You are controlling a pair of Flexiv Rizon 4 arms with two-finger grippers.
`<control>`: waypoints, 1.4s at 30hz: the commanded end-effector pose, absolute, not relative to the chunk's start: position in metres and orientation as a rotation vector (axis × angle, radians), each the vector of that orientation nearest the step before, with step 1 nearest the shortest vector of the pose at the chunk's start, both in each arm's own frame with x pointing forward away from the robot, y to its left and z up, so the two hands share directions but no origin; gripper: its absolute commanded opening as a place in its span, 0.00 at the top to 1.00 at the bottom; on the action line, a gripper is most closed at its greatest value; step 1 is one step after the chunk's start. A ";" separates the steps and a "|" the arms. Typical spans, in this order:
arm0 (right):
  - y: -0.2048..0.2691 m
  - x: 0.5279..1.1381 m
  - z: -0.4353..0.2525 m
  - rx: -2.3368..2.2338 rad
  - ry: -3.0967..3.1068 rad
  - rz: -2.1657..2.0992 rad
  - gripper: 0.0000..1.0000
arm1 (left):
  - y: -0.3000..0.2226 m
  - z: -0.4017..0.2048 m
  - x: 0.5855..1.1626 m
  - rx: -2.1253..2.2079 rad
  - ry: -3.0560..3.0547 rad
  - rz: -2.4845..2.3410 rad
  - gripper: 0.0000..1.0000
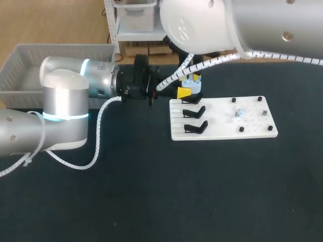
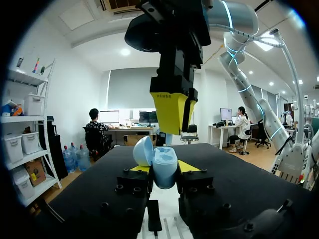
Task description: Pick up each earbud case from the left stands, insert the matching earbuds, close the lid, and place the case in the box.
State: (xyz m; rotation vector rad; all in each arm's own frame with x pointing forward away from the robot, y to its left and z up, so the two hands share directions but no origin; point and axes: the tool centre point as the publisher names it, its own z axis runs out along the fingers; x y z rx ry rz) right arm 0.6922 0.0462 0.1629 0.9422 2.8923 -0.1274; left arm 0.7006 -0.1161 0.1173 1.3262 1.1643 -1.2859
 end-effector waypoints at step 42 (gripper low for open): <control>0.021 0.661 0.176 0.649 2.838 0.048 0.36 | -0.116 0.116 0.699 1.322 1.162 -1.281 1.00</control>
